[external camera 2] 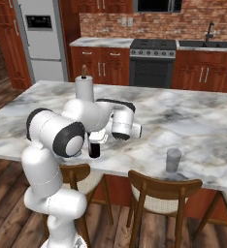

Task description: There is a wine glass and glass cup on the dining counter. Place the wine bottle next to the wine glass and the juice bottle next to the glass cup.

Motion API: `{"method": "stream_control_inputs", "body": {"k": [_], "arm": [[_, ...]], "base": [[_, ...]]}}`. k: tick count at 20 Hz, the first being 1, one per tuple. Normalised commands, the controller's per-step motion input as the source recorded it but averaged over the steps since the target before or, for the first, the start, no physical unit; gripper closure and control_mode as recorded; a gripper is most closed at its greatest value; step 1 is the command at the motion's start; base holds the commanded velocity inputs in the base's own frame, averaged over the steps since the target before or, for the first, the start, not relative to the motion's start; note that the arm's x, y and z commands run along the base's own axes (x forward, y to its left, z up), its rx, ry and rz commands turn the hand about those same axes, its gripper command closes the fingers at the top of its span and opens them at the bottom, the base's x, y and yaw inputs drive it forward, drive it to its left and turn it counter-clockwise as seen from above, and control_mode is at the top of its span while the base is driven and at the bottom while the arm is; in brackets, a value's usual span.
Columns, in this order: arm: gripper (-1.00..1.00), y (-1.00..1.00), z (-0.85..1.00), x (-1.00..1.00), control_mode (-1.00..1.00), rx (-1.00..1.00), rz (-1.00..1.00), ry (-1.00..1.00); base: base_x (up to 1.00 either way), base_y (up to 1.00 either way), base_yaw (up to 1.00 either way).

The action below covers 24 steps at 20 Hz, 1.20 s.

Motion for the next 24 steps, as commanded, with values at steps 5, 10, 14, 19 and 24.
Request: {"method": "stream_control_inputs", "body": {"k": [5, 10, 14, 19, 24], "arm": [[-1.0, 0.0, -0.04, 0.0, -1.0, 0.0, 0.0, -0.07], [-1.0, -0.02, 0.0, 0.0, -1.0, 0.0, 0.0, -0.03], [-1.0, -0.07, 0.0, 0.0, -1.0, 0.01, 0.0, 0.0], [-1.0, -0.12, 0.0, -0.13, -1.0, 0.01, 0.0, 0.0], [-1.0, -0.19, 0.0, -0.12, -1.0, 0.02, 0.0, 0.0]], "base": [[0.0, 0.0, 0.0], [0.0, 0.0, 0.0], [0.0, 0.0, 0.0], [0.0, 0.0, 0.0], [0.0, 0.0, 0.0]]}}
